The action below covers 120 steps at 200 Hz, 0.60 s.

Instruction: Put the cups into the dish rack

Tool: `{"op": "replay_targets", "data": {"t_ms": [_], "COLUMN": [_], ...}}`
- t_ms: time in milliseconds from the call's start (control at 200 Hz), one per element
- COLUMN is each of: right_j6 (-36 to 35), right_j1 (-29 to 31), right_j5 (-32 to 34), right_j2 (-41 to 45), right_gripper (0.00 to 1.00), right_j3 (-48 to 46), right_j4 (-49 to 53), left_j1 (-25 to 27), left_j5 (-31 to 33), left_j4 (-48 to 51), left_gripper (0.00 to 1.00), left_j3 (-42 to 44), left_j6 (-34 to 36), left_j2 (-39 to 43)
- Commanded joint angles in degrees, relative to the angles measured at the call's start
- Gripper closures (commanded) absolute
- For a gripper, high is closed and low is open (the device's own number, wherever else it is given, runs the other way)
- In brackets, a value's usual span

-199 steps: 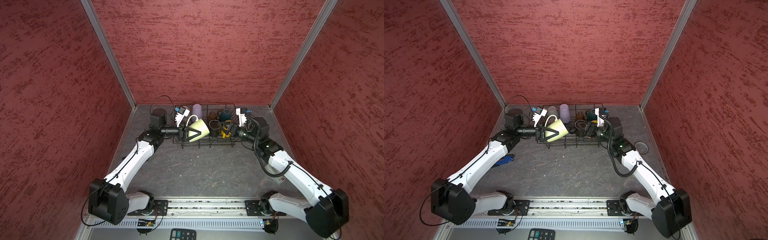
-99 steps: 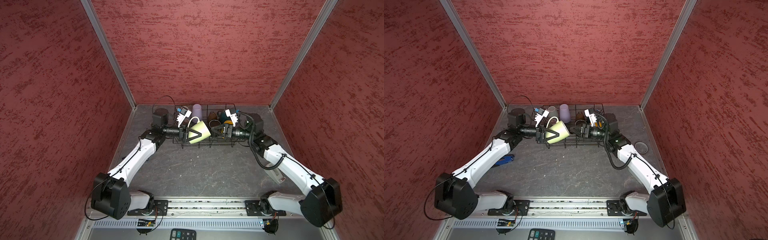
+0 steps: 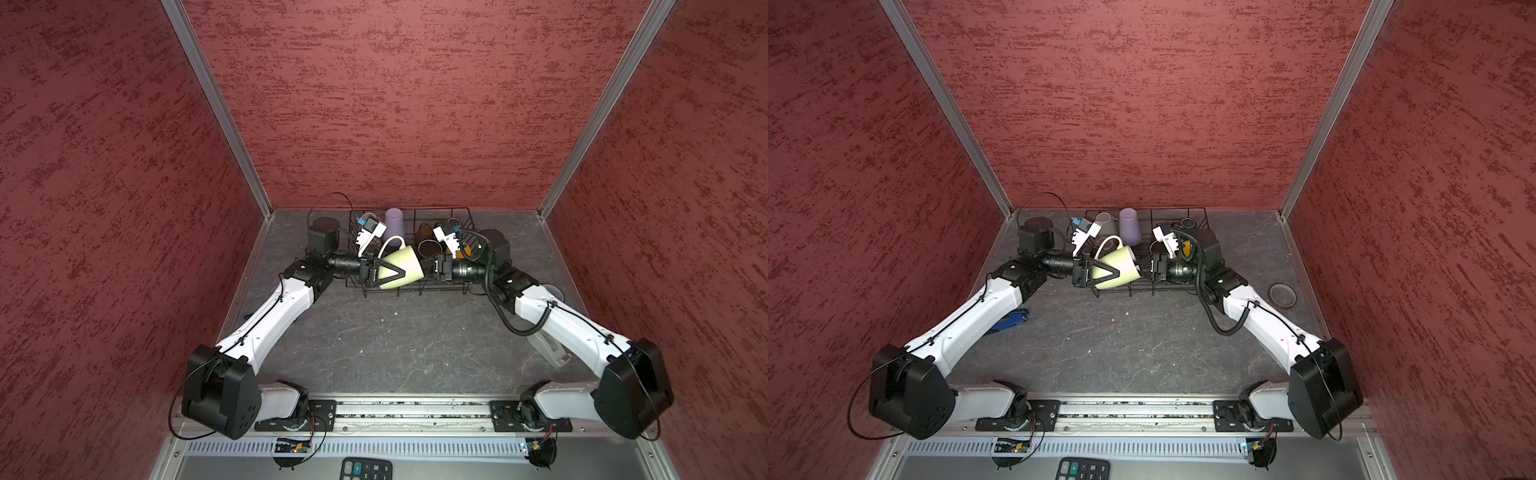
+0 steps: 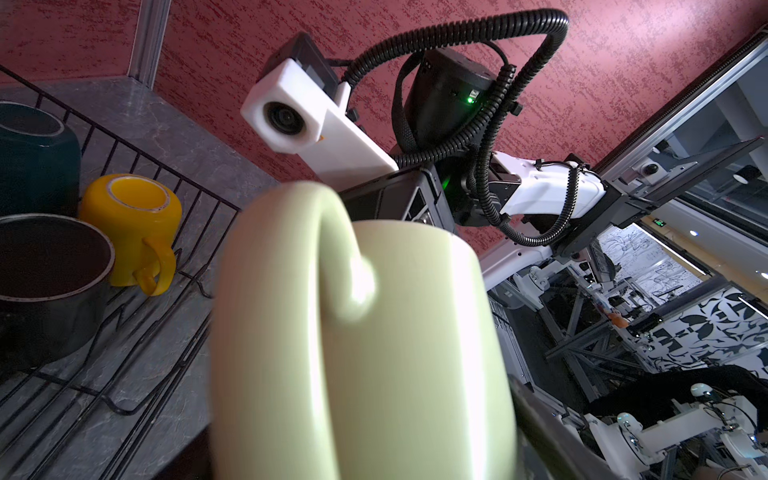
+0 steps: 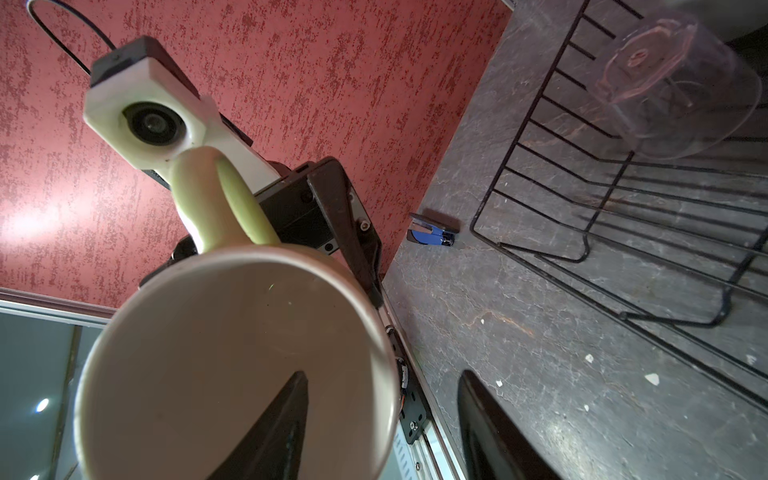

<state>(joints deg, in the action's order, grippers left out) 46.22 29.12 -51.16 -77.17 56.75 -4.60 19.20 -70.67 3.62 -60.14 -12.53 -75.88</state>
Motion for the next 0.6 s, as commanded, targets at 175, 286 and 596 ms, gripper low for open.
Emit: {"op": "replay_targets", "data": {"t_ms": [175, 286, 596], "right_j6": [5.35, 9.09, 17.47], "right_j1": [3.39, 3.68, 4.12], "right_j5": [-1.51, -1.47, -0.47], "right_j2": [-1.57, -2.09, -2.95], "right_gripper": [0.67, 0.77, 1.00], "right_j3": [0.81, -0.84, -4.14], "right_j4": [-6.88, -12.09, -23.28], "left_j1": [0.65, 0.92, 1.54], "left_j5": [0.35, 1.12, 3.46], "left_j4": [-2.82, -3.11, -5.96], "left_gripper": [1.00, 1.00, 0.74], "left_j3": [-1.32, -1.12, 0.17], "left_j6": [1.44, 1.46, 1.73], "left_j2": [-0.65, -0.60, 0.44]}}
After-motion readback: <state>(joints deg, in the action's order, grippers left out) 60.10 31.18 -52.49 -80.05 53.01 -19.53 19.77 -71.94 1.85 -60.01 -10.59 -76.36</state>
